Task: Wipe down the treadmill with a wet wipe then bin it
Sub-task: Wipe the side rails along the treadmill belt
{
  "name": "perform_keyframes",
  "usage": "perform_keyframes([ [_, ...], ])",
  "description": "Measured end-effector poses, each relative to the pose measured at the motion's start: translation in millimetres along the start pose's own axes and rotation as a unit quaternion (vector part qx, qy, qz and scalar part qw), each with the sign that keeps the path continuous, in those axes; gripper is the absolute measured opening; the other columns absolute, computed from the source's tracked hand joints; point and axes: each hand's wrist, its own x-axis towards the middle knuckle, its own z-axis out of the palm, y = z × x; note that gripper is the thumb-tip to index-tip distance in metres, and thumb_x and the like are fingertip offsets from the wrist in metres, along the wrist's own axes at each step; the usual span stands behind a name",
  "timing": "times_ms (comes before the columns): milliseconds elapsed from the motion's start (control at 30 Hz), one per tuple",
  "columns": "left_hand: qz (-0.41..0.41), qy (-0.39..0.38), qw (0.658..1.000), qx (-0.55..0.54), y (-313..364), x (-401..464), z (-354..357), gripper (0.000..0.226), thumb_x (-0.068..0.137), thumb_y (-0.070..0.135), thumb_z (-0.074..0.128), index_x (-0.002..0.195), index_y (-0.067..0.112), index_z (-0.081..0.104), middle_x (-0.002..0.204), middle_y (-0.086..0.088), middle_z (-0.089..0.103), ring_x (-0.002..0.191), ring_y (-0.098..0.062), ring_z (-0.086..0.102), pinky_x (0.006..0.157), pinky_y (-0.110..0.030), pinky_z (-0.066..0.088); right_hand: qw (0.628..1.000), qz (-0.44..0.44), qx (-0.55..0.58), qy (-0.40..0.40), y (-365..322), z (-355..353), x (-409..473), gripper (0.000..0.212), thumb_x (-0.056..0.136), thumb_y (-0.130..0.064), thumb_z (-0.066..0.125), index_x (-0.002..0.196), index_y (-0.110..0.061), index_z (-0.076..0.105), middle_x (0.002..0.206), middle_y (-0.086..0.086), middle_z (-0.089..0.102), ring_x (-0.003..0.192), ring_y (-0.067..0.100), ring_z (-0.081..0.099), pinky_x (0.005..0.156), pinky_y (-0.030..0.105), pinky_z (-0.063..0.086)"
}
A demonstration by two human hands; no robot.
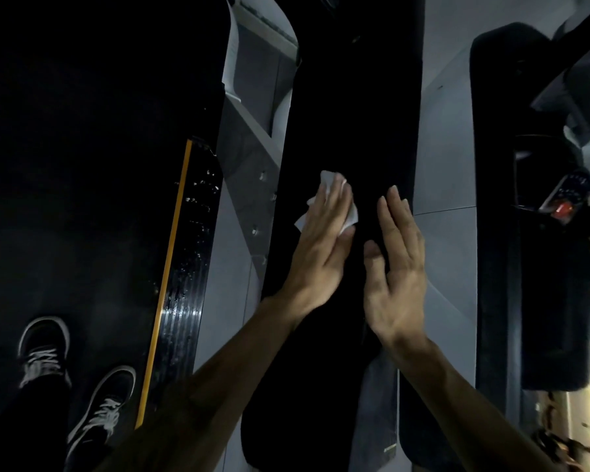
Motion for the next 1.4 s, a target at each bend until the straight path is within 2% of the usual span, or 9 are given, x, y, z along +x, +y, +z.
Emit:
perform_keyframes([
  [167, 0.046, -0.016, 0.998, 0.041, 19, 44, 0, 0.056, 0.113, 0.025, 0.027, 0.163, 0.007, 0.012, 0.172, -0.005, 0.001, 0.159, -0.016, -0.008, 0.129, -0.039, -0.006, 1.000, -0.001, 0.031, -0.002, 9, -6, 24, 0.047, 0.108, -0.015, 0.038, 0.152, -0.004, 0.044, 0.163, 0.004, 0.037, 0.152, 0.019, 0.032, 0.121, 0.046, 0.032],
  [333, -0.014, 0.025, 1.000, 0.002, 10, 50, -4, 0.065, 0.108, 0.041, 0.013, 0.164, 0.008, 0.013, 0.173, -0.004, 0.001, 0.159, -0.012, -0.006, 0.130, -0.041, -0.004, 0.999, -0.015, 0.042, 0.005, 15, 3, 50, 0.046, 0.110, -0.018, 0.037, 0.151, 0.001, 0.043, 0.163, 0.009, 0.036, 0.154, 0.023, 0.028, 0.122, 0.051, 0.030],
  [400, -0.033, 0.038, 0.999, -0.012, 6, 33, 0, 0.063, 0.109, 0.038, 0.017, 0.163, 0.005, 0.016, 0.173, -0.006, 0.004, 0.159, -0.013, -0.002, 0.130, -0.047, 0.001, 0.999, -0.021, 0.047, 0.002, 19, 4, 59, 0.046, 0.110, -0.018, 0.037, 0.152, 0.001, 0.042, 0.164, 0.009, 0.035, 0.155, 0.022, 0.026, 0.123, 0.050, 0.029],
  [567, 0.034, 0.002, 0.999, 0.018, 8, -10, 10, 0.054, 0.111, 0.022, 0.029, 0.161, 0.003, 0.017, 0.170, 0.000, 0.004, 0.160, -0.017, -0.002, 0.130, -0.044, 0.004, 0.996, -0.041, 0.071, 0.023, 24, 8, 68, 0.043, 0.110, -0.012, 0.037, 0.151, 0.003, 0.043, 0.162, 0.011, 0.037, 0.155, 0.024, 0.027, 0.123, 0.050, 0.030],
  [800, 0.085, -0.031, 0.993, 0.082, 8, 68, -12, 0.058, 0.111, 0.026, 0.029, 0.162, 0.001, 0.016, 0.171, -0.013, 0.005, 0.159, -0.024, -0.002, 0.130, -0.047, 0.002, 0.996, -0.042, 0.070, 0.029, 23, 10, 66, 0.043, 0.107, -0.004, 0.039, 0.150, 0.003, 0.045, 0.161, 0.011, 0.039, 0.153, 0.024, 0.030, 0.122, 0.050, 0.031],
  [900, 0.044, -0.007, 0.996, 0.078, 0, 80, -17, 0.061, 0.111, 0.035, 0.027, 0.164, 0.009, 0.012, 0.172, -0.004, -0.001, 0.159, -0.017, -0.008, 0.128, -0.039, -0.008, 0.998, -0.041, 0.033, 0.039, 21, 5, 71, 0.045, 0.103, -0.004, 0.042, 0.148, 0.001, 0.049, 0.159, 0.009, 0.043, 0.149, 0.025, 0.038, 0.122, 0.039, 0.034],
  [1000, -0.012, 0.027, 0.997, 0.065, 0, 60, -9, 0.057, 0.112, 0.033, 0.028, 0.164, 0.019, 0.011, 0.171, 0.009, -0.003, 0.159, -0.014, -0.011, 0.127, -0.044, -0.012, 0.997, -0.030, -0.027, 0.064, 17, 4, 93, 0.046, 0.101, -0.009, 0.042, 0.145, 0.000, 0.054, 0.152, 0.010, 0.050, 0.138, 0.026, 0.047, 0.116, 0.026, 0.036],
  [1200, 0.035, -0.010, 0.997, 0.065, 6, 16, -4, 0.054, 0.112, 0.017, 0.034, 0.162, 0.012, 0.013, 0.173, 0.000, 0.006, 0.159, -0.016, -0.005, 0.129, -0.046, -0.001, 0.997, -0.038, -0.003, 0.063, 21, 15, 104, 0.048, 0.102, -0.004, 0.039, 0.149, 0.001, 0.047, 0.158, 0.012, 0.044, 0.144, 0.028, 0.043, 0.118, 0.039, 0.037],
  [1400, 0.114, 0.015, 0.986, 0.118, 4, 85, -18, 0.053, 0.111, 0.020, 0.039, 0.159, 0.000, 0.026, 0.169, -0.016, 0.019, 0.159, -0.029, 0.010, 0.129, -0.051, 0.013, 0.998, -0.008, 0.029, 0.048, 20, 14, 106, 0.047, 0.104, -0.008, 0.043, 0.150, -0.001, 0.047, 0.160, 0.007, 0.042, 0.151, 0.020, 0.034, 0.121, 0.047, 0.034],
])
